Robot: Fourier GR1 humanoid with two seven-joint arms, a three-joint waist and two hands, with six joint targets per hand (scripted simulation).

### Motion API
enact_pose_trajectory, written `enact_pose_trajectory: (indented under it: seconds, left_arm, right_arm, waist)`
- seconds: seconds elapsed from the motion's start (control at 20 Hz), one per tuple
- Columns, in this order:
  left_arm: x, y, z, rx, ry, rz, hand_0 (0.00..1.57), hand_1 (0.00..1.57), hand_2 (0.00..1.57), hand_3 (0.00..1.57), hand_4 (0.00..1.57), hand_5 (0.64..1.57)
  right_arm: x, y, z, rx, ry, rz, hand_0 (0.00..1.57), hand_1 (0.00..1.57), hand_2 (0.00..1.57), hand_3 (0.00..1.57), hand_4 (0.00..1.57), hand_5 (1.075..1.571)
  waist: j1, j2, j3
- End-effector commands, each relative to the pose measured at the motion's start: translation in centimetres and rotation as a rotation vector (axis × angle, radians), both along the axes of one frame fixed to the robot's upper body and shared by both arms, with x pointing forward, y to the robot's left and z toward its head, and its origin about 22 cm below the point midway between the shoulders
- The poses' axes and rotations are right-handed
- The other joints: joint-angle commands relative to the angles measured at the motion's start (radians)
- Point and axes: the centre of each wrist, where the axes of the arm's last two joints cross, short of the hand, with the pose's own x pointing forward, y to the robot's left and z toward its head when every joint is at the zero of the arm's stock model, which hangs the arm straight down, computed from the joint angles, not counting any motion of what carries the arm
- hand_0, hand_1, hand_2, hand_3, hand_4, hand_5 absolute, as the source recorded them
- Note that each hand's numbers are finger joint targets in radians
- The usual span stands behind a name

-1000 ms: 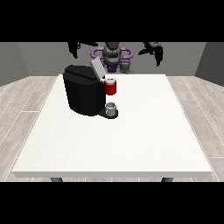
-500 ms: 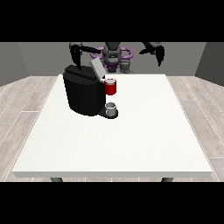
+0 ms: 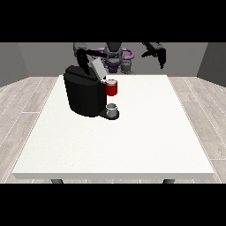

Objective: Insert the coffee pod into the coffee machine and close the lid

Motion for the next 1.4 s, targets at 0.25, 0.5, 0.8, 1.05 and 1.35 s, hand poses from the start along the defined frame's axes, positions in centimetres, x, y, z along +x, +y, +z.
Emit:
enact_pose_trajectory:
  seconds: [0.25, 0.5, 0.8, 1.05, 1.35]
  left_arm:
    - [-0.5, 3.0, 1.8, 0.037, -0.006, 0.027, 0.00, 0.00, 0.00, 0.00, 0.35, 1.571]
    - [1.1, 1.6, 2.7, 0.046, -0.040, 0.082, 0.00, 0.00, 0.00, 0.00, 0.36, 1.571]
    - [-0.5, 0.7, 1.3, 0.039, -0.034, 0.019, 0.00, 0.00, 0.00, 0.00, 0.39, 1.571]
    - [0.8, -0.4, 2.4, 0.056, -0.063, -0.006, 0.00, 0.00, 0.00, 0.00, 0.38, 1.571]
    - [0.8, -0.6, 2.5, 0.042, -0.061, -0.050, 0.00, 0.00, 0.00, 0.00, 0.40, 1.571]
  right_arm:
    - [1.6, 0.1, 2.2, -0.048, -0.022, 0.058, 0.00, 0.00, 0.00, 0.00, 0.13, 1.571]
    - [2.6, 2.6, 4.9, -0.116, -0.099, 0.130, 0.00, 0.00, 0.00, 0.00, 0.21, 1.571]
    - [3.4, 3.6, 7.2, -0.148, -0.138, 0.109, 0.00, 0.00, 0.00, 0.00, 0.11, 1.571]
    - [3.6, 7.2, 9.4, -0.149, -0.199, 0.119, 0.00, 0.00, 0.00, 0.00, 0.00, 1.571]
    - [3.6, 6.7, 10.8, -0.260, -0.228, 0.125, 0.00, 0.00, 0.00, 0.00, 0.08, 1.571]
  waist:
    - [-0.009, 0.036, -0.0002]
    - [-0.029, 0.085, -0.0003]
    - [0.047, 0.071, -0.0004]
    - [0.082, 0.110, -0.0003]
    - [0.135, 0.104, -0.0007]
